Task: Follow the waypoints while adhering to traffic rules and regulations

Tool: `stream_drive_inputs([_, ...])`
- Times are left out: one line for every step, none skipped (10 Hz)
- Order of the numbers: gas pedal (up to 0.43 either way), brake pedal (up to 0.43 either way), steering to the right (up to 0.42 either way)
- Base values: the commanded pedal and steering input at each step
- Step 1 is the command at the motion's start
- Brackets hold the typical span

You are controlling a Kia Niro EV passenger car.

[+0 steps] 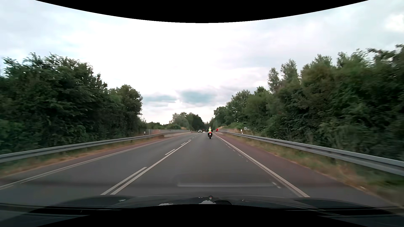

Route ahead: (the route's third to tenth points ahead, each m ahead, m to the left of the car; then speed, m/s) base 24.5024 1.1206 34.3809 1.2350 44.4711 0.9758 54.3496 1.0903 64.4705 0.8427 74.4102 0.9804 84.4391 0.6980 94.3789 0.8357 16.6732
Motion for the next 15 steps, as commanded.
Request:
stream_drive_inputs([0.177,0.0,-0.001])
stream_drive_inputs([0.177,0.0,-0.001])
stream_drive_inputs([0.177,0.0,-0.001])
stream_drive_inputs([0.189,0.0,-0.001])
stream_drive_inputs([0.189,0.0,-0.001])
stream_drive_inputs([0.197,0.0,-0.001])
stream_drive_inputs([0.197,0.0,-0.001])
stream_drive_inputs([0.197,0.0,-0.004])
stream_drive_inputs([0.197,0.0,-0.005])
stream_drive_inputs([0.197,0.0,-0.005])
stream_drive_inputs([0.197,0.0,-0.005])
stream_drive_inputs([0.197,0.0,-0.005])
stream_drive_inputs([0.197,0.0,-0.001])
stream_drive_inputs([0.197,0.0,0.0])
stream_drive_inputs([0.197,0.0,-0.001])
